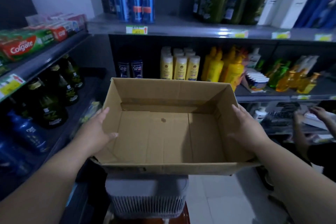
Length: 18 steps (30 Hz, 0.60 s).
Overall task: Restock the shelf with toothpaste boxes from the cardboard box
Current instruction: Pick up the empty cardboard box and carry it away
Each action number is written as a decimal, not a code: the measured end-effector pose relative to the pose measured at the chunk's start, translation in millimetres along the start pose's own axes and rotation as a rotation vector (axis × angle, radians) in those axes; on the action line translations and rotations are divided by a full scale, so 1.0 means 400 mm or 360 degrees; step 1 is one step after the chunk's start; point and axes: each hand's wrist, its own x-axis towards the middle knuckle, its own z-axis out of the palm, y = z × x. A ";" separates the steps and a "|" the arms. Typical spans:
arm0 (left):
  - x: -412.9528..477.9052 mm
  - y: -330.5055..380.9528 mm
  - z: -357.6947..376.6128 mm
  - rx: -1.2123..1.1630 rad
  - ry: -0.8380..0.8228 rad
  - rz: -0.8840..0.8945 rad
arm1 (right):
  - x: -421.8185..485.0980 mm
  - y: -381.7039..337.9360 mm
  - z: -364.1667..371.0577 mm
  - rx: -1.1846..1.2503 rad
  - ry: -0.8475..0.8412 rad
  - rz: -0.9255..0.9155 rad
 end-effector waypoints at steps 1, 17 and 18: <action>-0.002 0.027 -0.001 0.0003 -0.0005 0.0032 | -0.015 0.011 -0.025 -0.0015 0.0030 0.0024; -0.284 0.460 0.147 0.0018 -0.0156 0.0692 | -0.520 0.396 -0.396 -0.0024 0.0485 0.0466; -0.319 0.491 0.174 0.0027 -0.0190 0.0720 | -0.574 0.431 -0.415 -0.0022 0.0503 0.0511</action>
